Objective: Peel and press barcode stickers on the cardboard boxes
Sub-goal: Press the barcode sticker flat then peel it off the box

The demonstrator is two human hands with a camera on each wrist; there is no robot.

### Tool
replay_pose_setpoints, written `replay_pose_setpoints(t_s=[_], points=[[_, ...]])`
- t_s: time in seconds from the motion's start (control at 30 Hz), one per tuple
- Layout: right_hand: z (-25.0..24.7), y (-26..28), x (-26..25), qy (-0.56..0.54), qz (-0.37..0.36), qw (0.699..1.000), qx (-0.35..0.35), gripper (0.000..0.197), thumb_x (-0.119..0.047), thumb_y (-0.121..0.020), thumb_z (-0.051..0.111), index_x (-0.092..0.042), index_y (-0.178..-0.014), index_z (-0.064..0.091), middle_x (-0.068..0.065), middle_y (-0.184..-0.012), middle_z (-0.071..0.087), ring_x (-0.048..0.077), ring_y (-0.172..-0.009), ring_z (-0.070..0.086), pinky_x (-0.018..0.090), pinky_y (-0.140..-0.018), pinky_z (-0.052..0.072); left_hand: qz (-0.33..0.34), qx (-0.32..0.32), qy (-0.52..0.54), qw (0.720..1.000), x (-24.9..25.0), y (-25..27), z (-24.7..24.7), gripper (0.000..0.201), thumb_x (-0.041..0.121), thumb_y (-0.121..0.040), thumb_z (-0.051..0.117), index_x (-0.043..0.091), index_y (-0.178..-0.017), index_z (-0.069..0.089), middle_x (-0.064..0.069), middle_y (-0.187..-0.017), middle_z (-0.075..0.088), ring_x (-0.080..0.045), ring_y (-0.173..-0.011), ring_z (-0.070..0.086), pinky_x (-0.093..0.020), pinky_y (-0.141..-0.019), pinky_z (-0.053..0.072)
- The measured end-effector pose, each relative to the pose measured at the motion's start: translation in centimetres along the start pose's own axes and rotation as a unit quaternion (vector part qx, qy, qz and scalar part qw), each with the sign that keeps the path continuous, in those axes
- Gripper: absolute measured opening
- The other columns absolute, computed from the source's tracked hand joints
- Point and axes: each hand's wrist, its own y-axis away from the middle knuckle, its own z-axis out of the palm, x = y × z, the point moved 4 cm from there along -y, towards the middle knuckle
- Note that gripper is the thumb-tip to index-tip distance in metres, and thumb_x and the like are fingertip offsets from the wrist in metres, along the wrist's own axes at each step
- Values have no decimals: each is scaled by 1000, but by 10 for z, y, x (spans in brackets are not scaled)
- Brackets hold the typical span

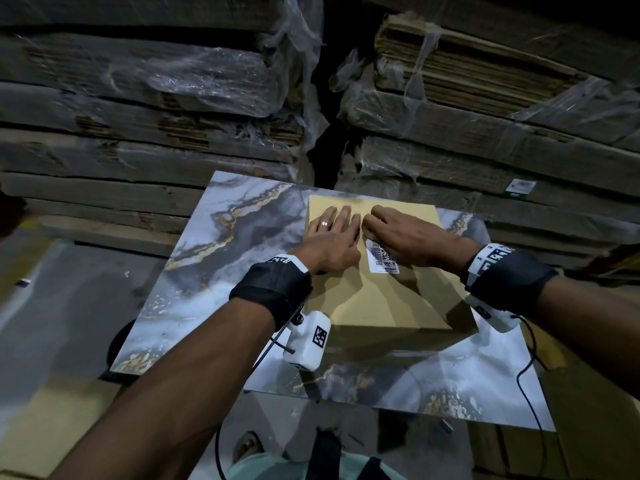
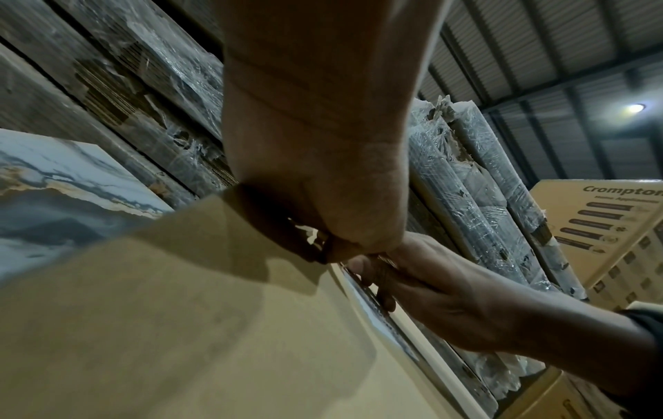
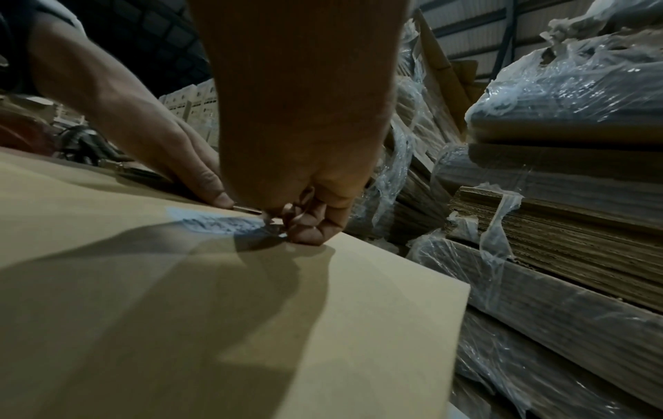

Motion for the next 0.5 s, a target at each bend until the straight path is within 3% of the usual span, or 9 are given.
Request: replay_pose_setpoints(t_s=[0.1, 0.23, 0.3, 0.4, 0.5], points=[[1, 2, 0, 1, -18, 1000, -9, 15, -31, -108, 28, -20, -103, 37, -1, -90, 35, 20, -74, 35, 41, -67, 39, -1, -1, -2, 1000, 0, -1, 1, 71, 31, -102, 32, 21, -162, -5, -4, -169, -17, -26, -154, -17, -45, -123, -6], [-6, 4, 5, -61, 18, 998, -9, 13, -27, -106, 35, -16, -108, 42, 2, -96, 41, 24, -77, 42, 44, -70, 42, -1, -2, -5, 1000, -1, -2, 2, 70, 33, -103, 31, 21, -162, -5, -4, -169, -16, -26, -155, -17, -46, -123, -6], [-11, 6, 11, -100, 35, 994, -7, 18, -30, -104, 40, -17, -117, 45, 2, -104, 46, 26, -82, 50, 45, -74, 46, -2, 0, -9, 1000, -1, -3, 2, 70, 35, -103, 31, 21, -162, -4, -4, -169, -16, -27, -155, -16, -46, -123, -5], [-7, 12, 11, -101, 38, 994, -24, 28, -21, -101, 55, -18, -129, 59, 7, -115, 54, 24, -94, 56, 40, -80, 49, 1, -2, -9, 1000, -1, -4, 2, 70, 35, -103, 32, 22, -162, -4, -4, -168, -17, -27, -155, -16, -46, -123, -6], [-5, 12, 8, -119, 52, 991, 30, 22, -17, -98, 61, -20, -117, 72, 5, -109, 61, 22, -91, 61, 42, -80, 53, -2, 3, 0, 1000, -3, -5, 3, 69, 36, -104, 31, 24, -162, -4, -2, -168, -17, -26, -154, -17, -46, -123, -7]])
